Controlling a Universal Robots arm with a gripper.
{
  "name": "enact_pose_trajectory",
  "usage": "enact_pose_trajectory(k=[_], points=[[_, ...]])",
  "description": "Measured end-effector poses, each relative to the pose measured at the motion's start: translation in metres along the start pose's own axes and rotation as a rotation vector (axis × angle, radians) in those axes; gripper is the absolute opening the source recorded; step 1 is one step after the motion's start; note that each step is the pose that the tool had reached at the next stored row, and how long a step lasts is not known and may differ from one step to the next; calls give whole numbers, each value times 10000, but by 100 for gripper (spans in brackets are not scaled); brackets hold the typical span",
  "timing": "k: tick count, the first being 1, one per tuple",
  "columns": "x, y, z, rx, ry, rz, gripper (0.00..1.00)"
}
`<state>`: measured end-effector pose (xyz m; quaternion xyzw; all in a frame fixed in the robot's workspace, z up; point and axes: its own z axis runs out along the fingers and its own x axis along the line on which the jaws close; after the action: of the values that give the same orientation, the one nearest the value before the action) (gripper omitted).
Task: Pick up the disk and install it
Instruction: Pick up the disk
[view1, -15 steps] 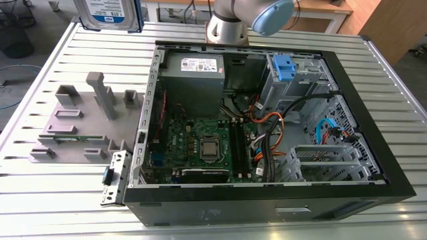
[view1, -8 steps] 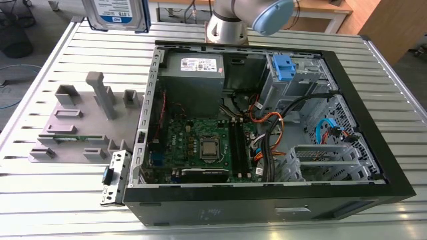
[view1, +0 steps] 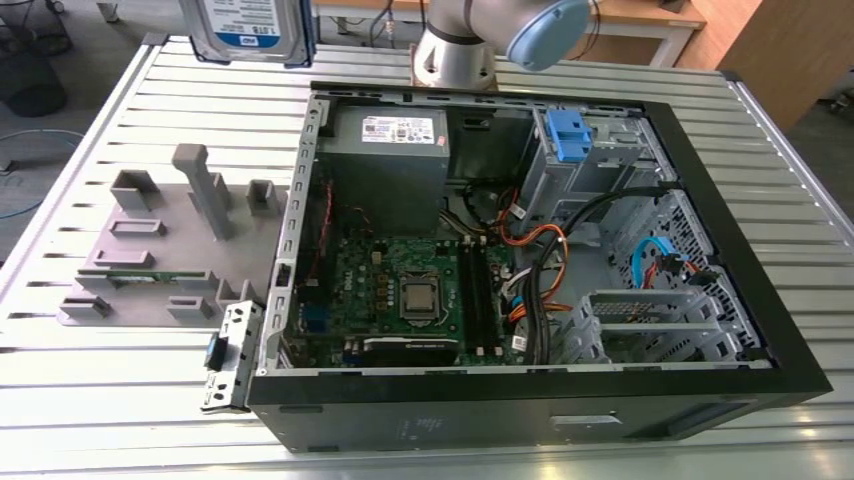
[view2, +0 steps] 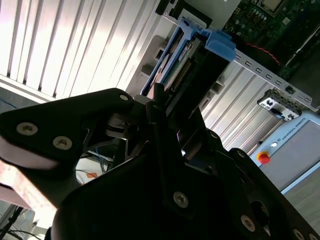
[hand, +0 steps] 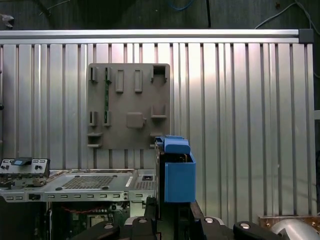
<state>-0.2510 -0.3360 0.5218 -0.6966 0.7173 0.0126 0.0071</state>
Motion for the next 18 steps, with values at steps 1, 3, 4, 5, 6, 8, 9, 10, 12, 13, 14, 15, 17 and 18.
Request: enact_pose_trajectory(k=[1,3,4,5,6,8,9,10,12,13,14,15,17,18], points=[[0,-14,0,0,0,0,35],[-1,-43,1,1,0,0,35],[-2,-58,1,0,0,0,35],[-2,-74,0,0,0,0,35],[-2,-89,1,1,-1,1,35],[-3,-118,1,1,-1,1,35],[-4,-132,1,1,-1,0,35],[-4,-147,1,1,0,0,35],[-5,-174,1,1,0,0,35],[-5,-187,1,0,-1,0,35],[-6,-200,1,1,-1,0,35],[-6,-213,1,0,0,0,35],[-7,-239,1,1,0,0,35],[-7,-251,1,1,0,0,35]])
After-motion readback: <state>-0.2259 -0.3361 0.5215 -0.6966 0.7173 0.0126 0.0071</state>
